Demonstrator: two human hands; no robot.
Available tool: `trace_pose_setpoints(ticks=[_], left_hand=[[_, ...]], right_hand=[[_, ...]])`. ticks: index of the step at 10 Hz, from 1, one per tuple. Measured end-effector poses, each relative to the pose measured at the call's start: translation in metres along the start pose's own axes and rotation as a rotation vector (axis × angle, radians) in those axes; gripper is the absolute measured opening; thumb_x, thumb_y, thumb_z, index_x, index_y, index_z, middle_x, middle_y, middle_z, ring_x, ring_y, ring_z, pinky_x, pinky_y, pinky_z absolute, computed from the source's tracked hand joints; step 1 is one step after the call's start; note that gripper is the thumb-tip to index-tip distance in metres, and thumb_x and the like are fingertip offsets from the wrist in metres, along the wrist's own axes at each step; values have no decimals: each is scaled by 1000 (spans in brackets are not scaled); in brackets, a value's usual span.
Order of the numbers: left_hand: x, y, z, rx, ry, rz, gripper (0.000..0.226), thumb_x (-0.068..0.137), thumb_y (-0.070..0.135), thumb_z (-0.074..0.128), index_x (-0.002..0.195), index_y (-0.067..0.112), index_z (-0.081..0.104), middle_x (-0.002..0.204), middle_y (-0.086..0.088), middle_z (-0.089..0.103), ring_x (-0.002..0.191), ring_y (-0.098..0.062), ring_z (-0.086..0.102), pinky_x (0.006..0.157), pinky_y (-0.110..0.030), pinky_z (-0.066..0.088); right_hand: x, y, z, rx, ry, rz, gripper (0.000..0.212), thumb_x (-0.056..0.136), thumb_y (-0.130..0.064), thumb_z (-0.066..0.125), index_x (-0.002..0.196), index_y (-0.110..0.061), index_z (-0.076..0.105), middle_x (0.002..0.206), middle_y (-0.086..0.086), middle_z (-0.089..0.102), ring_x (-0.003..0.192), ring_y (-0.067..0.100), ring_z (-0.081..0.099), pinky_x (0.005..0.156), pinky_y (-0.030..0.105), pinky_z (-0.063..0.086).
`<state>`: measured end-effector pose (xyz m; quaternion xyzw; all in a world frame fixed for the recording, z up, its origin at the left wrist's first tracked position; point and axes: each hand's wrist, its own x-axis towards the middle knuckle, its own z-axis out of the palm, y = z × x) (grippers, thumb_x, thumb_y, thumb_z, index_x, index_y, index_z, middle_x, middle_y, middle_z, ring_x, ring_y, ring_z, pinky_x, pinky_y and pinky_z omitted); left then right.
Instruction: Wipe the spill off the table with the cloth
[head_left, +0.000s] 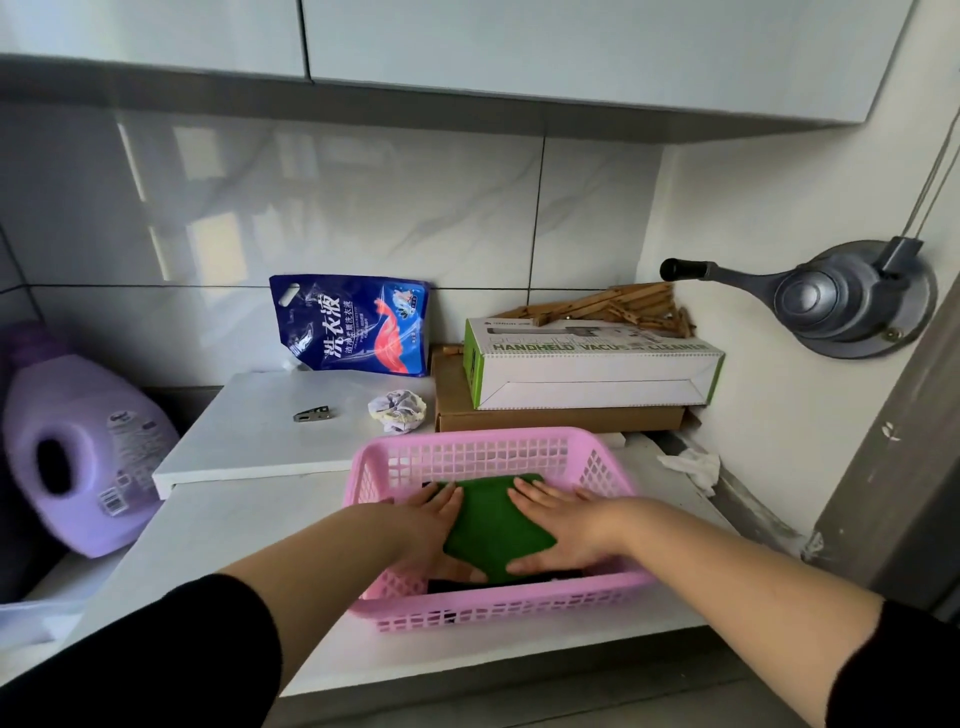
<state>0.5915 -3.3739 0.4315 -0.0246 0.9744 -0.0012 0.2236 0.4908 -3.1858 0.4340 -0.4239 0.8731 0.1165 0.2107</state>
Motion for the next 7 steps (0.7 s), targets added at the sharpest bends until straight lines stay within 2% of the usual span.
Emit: trace_pose_setpoints(ticks=[1, 2, 3, 4, 5, 6, 7], left_hand=[[-9, 7, -9, -11, 113, 17, 95, 83, 71, 55, 153, 14, 24, 156, -8, 32, 139, -27, 35, 113, -45, 33], [-26, 3, -15, -197, 203, 36, 54, 88, 56, 60, 131, 22, 54, 128, 0, 61, 110, -16, 58, 94, -33, 49], [-56, -1, -25, -209, 350, 8, 41, 95, 47, 55, 132, 29, 57, 125, 6, 63, 103, -10, 60, 81, -25, 49], [-92, -3, -30, -134, 471, -20, 37, 97, 48, 51, 131, 35, 57, 127, 11, 62, 107, -9, 60, 90, -29, 52], [-131, -4, -29, -101, 613, -55, 38, 96, 52, 49, 132, 40, 54, 129, 20, 60, 108, -3, 58, 92, -25, 50], [-166, -5, -20, -95, 772, -86, 39, 95, 59, 43, 130, 44, 53, 121, 26, 61, 102, 3, 58, 84, -18, 47], [-196, 0, 8, -72, 902, -100, 47, 92, 68, 30, 128, 49, 54, 115, 28, 63, 103, 1, 60, 86, -21, 46]], right_hand=[[-7, -5, -9, 165, 99, 8, 95, 80, -71, 54, 154, -28, 13, 161, -10, 5, 147, 18, 11, 118, 43, 15], [-23, -11, -13, 320, 304, -1, 48, 86, -54, 61, 126, -28, 59, 134, -8, 56, 116, 12, 54, 104, 38, 41], [-46, -16, -11, 429, 500, 2, 26, 90, -49, 56, 84, -26, 66, 86, -6, 67, 70, 8, 58, 75, 30, 51], [-76, -23, -9, 415, 650, 24, 30, 91, -51, 51, 75, -27, 61, 76, -8, 58, 55, 10, 51, 54, 25, 45], [-107, -34, -7, 452, 769, 25, 24, 91, -52, 49, 78, -36, 61, 71, -8, 63, 57, 5, 57, 56, 25, 49], [-137, -42, 1, 526, 848, 27, 28, 84, -57, 44, 92, -39, 65, 85, -13, 67, 73, 3, 63, 70, 30, 56], [-164, -45, 25, 596, 927, 22, 34, 77, -64, 42, 94, -45, 64, 91, -21, 66, 83, 0, 63, 78, 28, 55]])
